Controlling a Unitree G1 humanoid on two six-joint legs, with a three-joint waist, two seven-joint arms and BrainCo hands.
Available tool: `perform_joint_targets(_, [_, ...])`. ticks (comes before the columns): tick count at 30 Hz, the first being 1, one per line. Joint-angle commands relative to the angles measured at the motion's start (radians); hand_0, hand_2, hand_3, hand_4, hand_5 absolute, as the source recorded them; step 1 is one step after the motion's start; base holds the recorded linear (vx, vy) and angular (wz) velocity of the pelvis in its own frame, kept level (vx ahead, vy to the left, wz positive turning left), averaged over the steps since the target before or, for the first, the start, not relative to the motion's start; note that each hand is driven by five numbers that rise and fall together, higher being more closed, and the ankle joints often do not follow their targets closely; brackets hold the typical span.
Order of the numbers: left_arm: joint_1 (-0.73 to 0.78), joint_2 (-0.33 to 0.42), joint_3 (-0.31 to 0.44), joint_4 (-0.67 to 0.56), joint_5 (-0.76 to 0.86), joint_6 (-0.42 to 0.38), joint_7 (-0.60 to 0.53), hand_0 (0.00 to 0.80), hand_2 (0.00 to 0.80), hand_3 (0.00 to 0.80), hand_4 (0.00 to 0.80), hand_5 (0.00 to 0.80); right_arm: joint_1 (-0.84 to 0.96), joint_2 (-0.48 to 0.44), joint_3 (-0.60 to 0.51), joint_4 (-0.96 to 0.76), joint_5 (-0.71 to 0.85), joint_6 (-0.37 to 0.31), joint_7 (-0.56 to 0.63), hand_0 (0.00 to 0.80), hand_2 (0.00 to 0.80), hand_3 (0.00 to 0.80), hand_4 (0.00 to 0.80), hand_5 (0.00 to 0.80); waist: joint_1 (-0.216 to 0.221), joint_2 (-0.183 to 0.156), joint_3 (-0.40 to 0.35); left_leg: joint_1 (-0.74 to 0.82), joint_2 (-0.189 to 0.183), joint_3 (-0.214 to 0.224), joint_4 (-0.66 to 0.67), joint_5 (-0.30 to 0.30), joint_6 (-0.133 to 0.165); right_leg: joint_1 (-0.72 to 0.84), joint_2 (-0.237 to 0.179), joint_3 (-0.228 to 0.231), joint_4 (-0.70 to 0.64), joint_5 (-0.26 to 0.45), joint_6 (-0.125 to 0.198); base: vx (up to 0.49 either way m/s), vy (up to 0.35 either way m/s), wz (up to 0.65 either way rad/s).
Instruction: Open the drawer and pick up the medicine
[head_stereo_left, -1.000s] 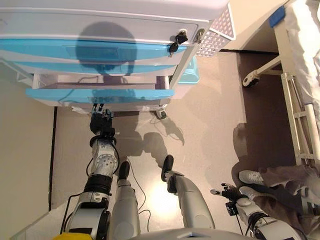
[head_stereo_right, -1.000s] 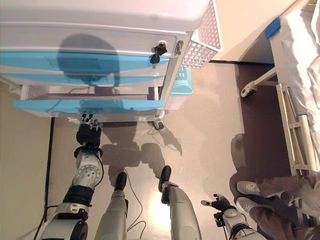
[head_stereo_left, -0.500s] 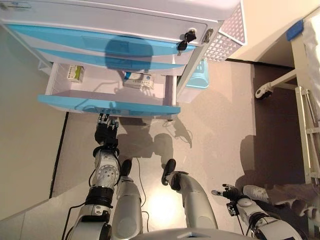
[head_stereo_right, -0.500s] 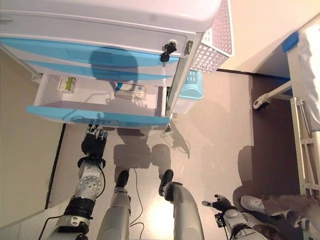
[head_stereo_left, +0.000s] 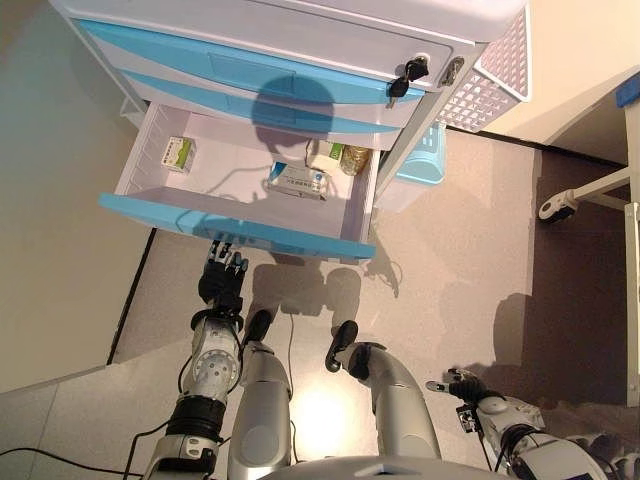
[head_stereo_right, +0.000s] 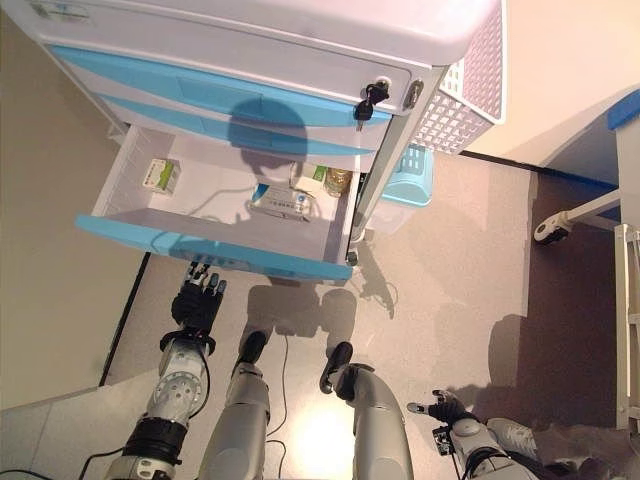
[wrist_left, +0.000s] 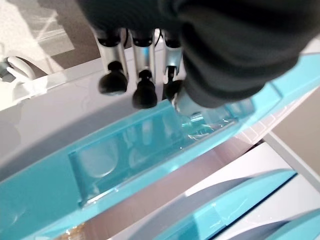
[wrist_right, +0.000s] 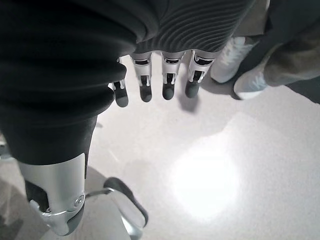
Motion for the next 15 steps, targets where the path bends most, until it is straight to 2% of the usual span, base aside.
perform_joint_targets(1, [-0.004, 0.045, -0.011, -0.286, 0.006, -0.051, -0.135, 0.8, 0.8, 0.8, 0.8, 0.8, 0.048, -0.038, 0.012, 0.028, -0.011, 0.004, -0.005, 0.0, 0.0, 0.0, 0.0, 0.0, 0.022, 0.005, -0.056, -0.092, -0.1, 0.007, 0.014, 0.105, 0.078, 0.054, 0.02, 0.004, -0.029, 0.026, 0.113, 0.0, 0.0, 0.0])
perform_joint_targets(15, [0.154, 0.094, -0.075, -0.356, -0.049, 0.027, -0.182, 0.8, 0.8, 0.8, 0.8, 0.8, 0.049, -0.046, 0.009, 0.024, -0.015, 0.005, -0.009, 0.0, 0.0, 0.0, 0.0, 0.0, 0.058, 0.018, -0.027, -0.086, -0.111, -0.013, 0.01, 0.115, 0.084, 0.07, 0.015, -0.017, -0.029, 0.028, 0.119, 0.002, -0.01, 0.07])
